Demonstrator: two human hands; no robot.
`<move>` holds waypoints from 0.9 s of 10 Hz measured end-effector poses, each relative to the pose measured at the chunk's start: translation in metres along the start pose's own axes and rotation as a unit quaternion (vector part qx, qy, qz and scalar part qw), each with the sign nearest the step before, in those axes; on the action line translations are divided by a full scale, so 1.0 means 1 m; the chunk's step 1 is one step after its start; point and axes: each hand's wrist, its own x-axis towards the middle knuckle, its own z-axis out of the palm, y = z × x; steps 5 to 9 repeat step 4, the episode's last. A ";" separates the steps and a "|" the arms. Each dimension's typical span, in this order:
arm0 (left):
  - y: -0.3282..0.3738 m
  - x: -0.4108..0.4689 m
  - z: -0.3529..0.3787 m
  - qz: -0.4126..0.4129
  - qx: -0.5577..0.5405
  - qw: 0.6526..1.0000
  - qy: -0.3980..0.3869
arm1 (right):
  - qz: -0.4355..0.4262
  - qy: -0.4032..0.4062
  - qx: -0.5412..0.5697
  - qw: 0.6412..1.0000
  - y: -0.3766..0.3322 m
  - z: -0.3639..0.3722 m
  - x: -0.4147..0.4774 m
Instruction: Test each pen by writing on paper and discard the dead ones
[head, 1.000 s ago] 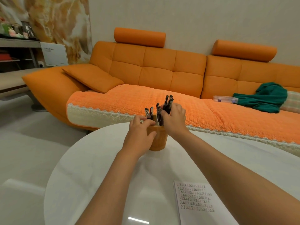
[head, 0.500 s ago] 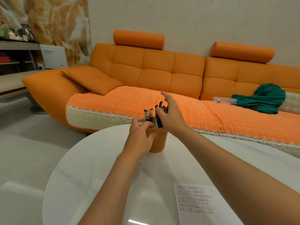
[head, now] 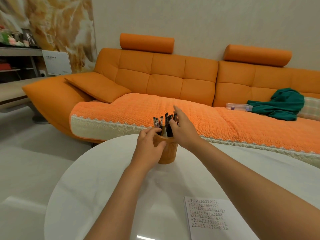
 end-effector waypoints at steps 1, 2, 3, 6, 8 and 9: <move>-0.001 0.001 0.001 -0.002 -0.006 1.000 0.001 | -0.011 -0.024 -0.009 1.000 0.002 0.002 -0.004; -0.001 0.002 0.001 -0.010 -0.007 1.000 0.002 | -0.011 -0.041 -0.005 0.999 0.001 0.003 -0.006; 0.000 0.002 -0.001 -0.017 -0.007 1.000 -0.014 | -0.001 -0.049 -0.005 0.999 -0.001 -0.001 -0.009; 0.005 -0.003 -0.008 -0.014 0.019 1.000 -0.020 | 0.008 -0.033 0.019 0.999 -0.006 -0.010 -0.013; 0.005 -0.003 -0.008 -0.014 0.019 1.000 -0.020 | 0.008 -0.033 0.019 0.999 -0.006 -0.010 -0.013; 0.005 -0.003 -0.008 -0.014 0.019 1.000 -0.020 | 0.008 -0.033 0.019 0.999 -0.006 -0.010 -0.013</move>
